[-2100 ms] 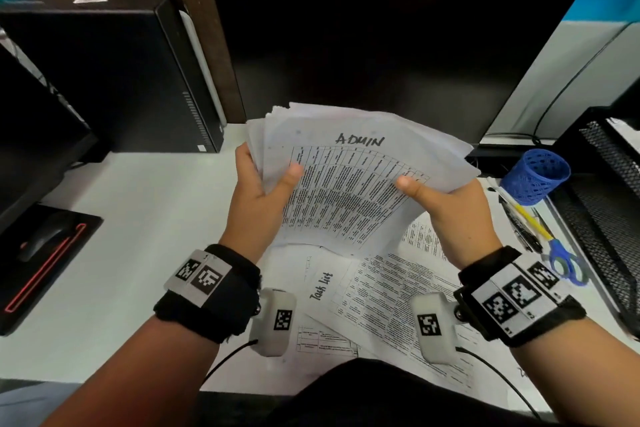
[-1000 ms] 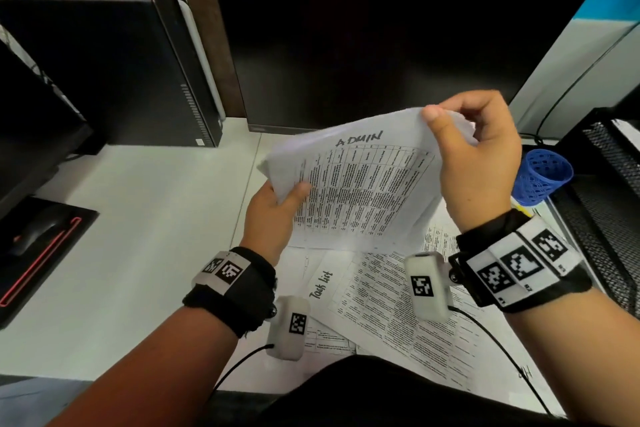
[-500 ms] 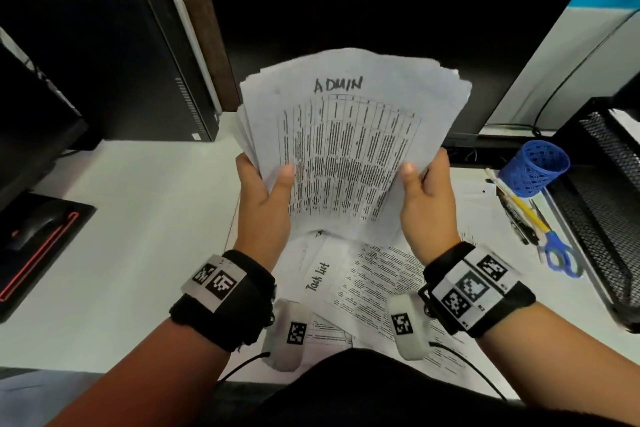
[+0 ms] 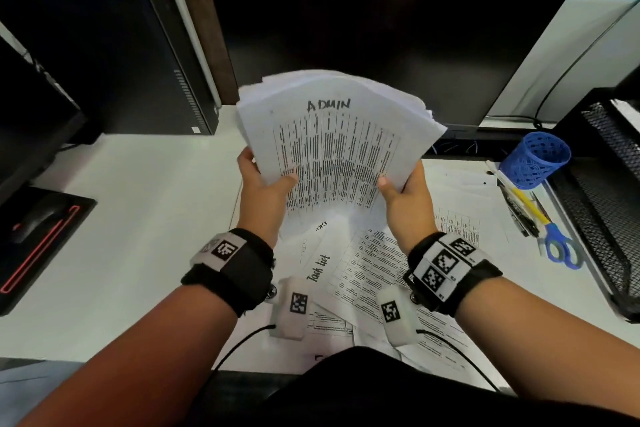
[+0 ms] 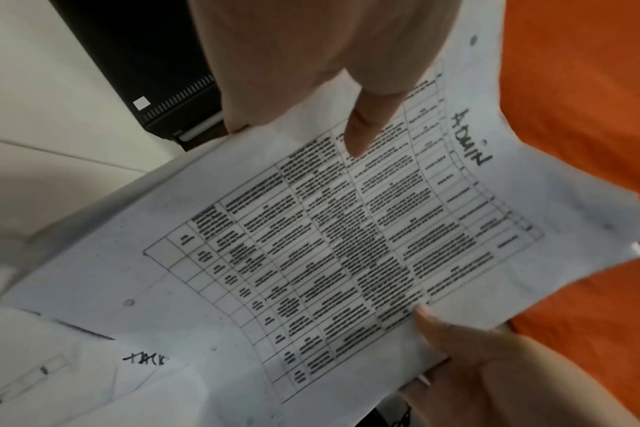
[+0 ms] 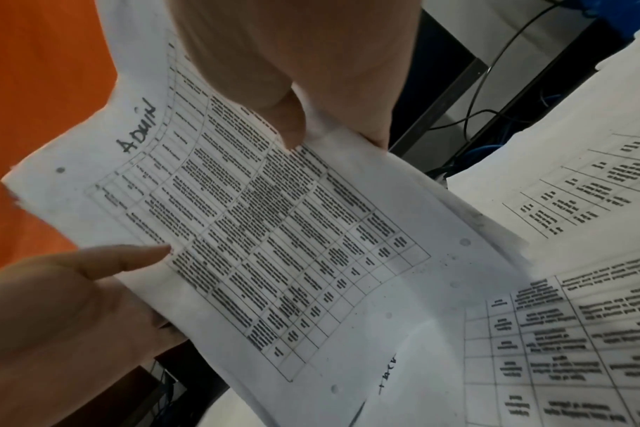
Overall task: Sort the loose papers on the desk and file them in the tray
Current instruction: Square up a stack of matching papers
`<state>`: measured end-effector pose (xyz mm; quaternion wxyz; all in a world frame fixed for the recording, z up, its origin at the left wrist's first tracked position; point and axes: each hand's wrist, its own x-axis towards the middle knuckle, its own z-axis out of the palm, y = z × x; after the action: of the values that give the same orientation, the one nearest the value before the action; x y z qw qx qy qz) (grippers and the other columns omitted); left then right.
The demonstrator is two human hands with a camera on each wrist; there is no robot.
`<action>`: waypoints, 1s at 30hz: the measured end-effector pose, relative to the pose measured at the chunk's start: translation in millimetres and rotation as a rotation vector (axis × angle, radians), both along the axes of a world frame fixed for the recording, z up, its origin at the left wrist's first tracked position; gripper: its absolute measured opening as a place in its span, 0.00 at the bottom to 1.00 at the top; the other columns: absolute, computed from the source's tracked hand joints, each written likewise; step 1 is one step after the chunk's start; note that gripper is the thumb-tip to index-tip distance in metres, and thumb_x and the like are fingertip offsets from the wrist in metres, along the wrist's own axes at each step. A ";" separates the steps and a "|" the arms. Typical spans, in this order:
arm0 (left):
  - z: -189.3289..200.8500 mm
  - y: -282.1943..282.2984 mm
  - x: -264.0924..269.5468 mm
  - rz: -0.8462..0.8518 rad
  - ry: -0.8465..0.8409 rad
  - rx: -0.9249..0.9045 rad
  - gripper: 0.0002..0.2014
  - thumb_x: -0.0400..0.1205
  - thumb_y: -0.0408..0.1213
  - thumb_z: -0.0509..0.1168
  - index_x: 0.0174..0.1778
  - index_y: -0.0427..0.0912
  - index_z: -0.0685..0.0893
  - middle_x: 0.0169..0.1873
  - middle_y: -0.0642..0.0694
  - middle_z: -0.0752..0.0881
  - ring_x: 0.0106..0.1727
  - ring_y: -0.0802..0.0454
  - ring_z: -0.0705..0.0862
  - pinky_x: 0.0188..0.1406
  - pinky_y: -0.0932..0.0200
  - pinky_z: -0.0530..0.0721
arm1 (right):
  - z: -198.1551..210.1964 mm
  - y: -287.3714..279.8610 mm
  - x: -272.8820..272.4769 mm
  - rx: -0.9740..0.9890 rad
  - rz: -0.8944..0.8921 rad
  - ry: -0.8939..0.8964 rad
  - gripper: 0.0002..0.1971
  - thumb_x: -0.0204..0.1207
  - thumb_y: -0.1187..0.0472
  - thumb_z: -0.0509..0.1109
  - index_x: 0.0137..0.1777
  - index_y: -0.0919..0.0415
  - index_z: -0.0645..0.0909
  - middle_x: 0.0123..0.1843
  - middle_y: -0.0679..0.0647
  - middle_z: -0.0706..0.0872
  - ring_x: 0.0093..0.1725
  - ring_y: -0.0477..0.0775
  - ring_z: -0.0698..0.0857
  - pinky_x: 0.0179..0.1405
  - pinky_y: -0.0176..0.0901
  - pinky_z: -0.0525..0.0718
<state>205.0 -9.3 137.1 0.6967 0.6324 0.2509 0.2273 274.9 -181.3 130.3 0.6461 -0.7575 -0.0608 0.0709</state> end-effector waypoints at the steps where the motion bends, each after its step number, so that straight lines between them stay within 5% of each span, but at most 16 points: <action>1: -3.2 -0.5 2.8 -0.020 0.039 0.017 0.29 0.81 0.25 0.63 0.75 0.45 0.62 0.60 0.53 0.81 0.60 0.56 0.81 0.62 0.57 0.78 | -0.9 1.7 0.8 -0.025 0.006 0.014 0.23 0.82 0.69 0.60 0.75 0.54 0.65 0.60 0.43 0.78 0.58 0.42 0.78 0.59 0.35 0.78; 6: -14.8 -3.9 5.7 0.009 0.112 0.083 0.22 0.87 0.32 0.56 0.76 0.50 0.67 0.63 0.56 0.78 0.67 0.54 0.77 0.69 0.57 0.72 | -5.5 1.3 4.6 -0.050 -0.035 0.054 0.23 0.83 0.68 0.59 0.76 0.54 0.69 0.63 0.46 0.81 0.64 0.49 0.79 0.68 0.48 0.77; 11: -15.9 -4.1 -9.8 -0.054 -0.007 0.026 0.27 0.79 0.24 0.65 0.69 0.53 0.66 0.64 0.51 0.80 0.64 0.55 0.80 0.65 0.55 0.78 | -5.4 -19.1 -1.3 0.026 -0.034 0.007 0.20 0.80 0.70 0.64 0.67 0.50 0.69 0.59 0.38 0.82 0.62 0.42 0.81 0.64 0.40 0.78; 15: -32.7 -5.1 -13.8 -0.126 0.057 0.035 0.34 0.75 0.20 0.68 0.61 0.65 0.66 0.61 0.55 0.81 0.63 0.59 0.80 0.63 0.58 0.77 | -17.3 -23.4 -8.8 -0.031 0.033 0.049 0.19 0.80 0.69 0.64 0.67 0.54 0.68 0.61 0.43 0.82 0.60 0.39 0.81 0.63 0.38 0.78; 19: -38.7 -8.2 -9.5 -0.132 0.173 0.058 0.27 0.82 0.33 0.66 0.75 0.53 0.66 0.61 0.57 0.80 0.63 0.57 0.78 0.68 0.56 0.72 | -20.7 -16.6 -4.7 -0.068 0.022 0.065 0.15 0.83 0.69 0.59 0.65 0.51 0.70 0.53 0.39 0.80 0.51 0.31 0.78 0.49 0.23 0.73; 21: -36.5 -6.6 -7.2 -0.097 0.196 0.073 0.23 0.83 0.39 0.65 0.74 0.48 0.71 0.60 0.55 0.81 0.64 0.54 0.78 0.67 0.55 0.72 | -18.3 -16.3 -0.9 -0.056 0.011 0.068 0.15 0.83 0.70 0.58 0.60 0.47 0.71 0.51 0.38 0.81 0.49 0.31 0.79 0.44 0.21 0.72; 26: -15.7 5.2 -5.1 -0.067 0.127 0.044 0.09 0.82 0.38 0.66 0.56 0.55 0.81 0.49 0.62 0.85 0.58 0.56 0.83 0.60 0.59 0.77 | -4.4 -27.2 9.1 -0.041 0.080 0.057 0.20 0.83 0.70 0.58 0.57 0.38 0.72 0.55 0.37 0.83 0.58 0.38 0.81 0.55 0.33 0.78; 30: -2.8 3.5 -4.0 -0.117 0.057 0.056 0.14 0.84 0.36 0.63 0.64 0.55 0.79 0.55 0.60 0.85 0.58 0.63 0.83 0.58 0.65 0.79 | 6.2 -41.0 13.8 -0.125 0.165 0.057 0.14 0.84 0.64 0.59 0.62 0.43 0.71 0.55 0.37 0.83 0.56 0.37 0.80 0.55 0.37 0.76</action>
<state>201.0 -5.9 134.4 0.6834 0.6716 0.2266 0.1749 288.7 -222.4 136.5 0.5911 -0.7864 -0.1000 0.1491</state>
